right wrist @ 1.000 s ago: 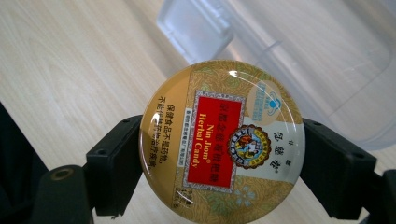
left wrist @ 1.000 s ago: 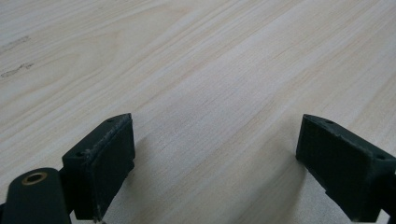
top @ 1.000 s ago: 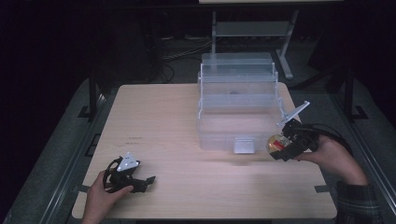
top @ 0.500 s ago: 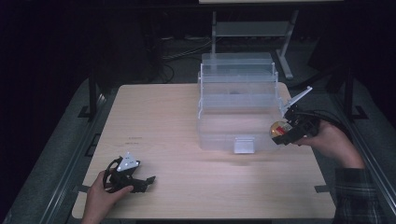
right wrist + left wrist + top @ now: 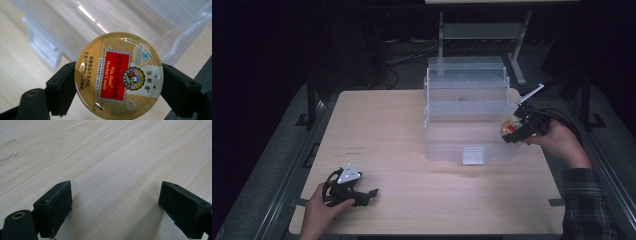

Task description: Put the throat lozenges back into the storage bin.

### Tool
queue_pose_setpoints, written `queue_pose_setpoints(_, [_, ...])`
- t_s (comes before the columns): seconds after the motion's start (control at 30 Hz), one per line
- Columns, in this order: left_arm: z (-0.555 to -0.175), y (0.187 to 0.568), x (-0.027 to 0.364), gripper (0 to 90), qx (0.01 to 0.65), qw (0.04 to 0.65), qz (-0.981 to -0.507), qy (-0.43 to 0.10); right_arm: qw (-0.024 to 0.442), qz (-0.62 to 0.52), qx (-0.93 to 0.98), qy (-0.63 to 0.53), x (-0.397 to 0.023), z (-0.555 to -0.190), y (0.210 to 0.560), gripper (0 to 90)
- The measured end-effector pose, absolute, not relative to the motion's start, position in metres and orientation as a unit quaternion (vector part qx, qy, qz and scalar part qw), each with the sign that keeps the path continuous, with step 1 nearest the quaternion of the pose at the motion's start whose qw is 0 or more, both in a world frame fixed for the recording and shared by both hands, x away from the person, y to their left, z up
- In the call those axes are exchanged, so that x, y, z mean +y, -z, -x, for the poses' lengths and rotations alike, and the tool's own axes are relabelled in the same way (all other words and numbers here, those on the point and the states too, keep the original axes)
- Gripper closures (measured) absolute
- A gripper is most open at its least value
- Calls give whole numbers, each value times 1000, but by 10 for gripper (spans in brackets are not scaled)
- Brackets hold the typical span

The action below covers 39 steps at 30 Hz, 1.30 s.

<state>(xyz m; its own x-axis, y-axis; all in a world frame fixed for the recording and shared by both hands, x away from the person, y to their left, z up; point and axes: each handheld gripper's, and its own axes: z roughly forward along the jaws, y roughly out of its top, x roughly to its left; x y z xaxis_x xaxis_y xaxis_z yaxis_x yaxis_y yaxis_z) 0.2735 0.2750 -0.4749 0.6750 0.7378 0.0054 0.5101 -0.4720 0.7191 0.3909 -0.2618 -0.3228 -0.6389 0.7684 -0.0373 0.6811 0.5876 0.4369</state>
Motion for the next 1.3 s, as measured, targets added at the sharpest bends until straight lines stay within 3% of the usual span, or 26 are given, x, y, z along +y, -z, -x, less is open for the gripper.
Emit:
queue_pose_setpoints(0.77, [-273, 475, 275, 107, 370, 356, -843, -159, 105, -432, 877, -183, -262, -417, 341, 170])
queue_pose_setpoints(1.3, [-273, 475, 275, 107, 370, 357, -843, -160, 122, -428, 868, -221, -269, -386, 325, 138])
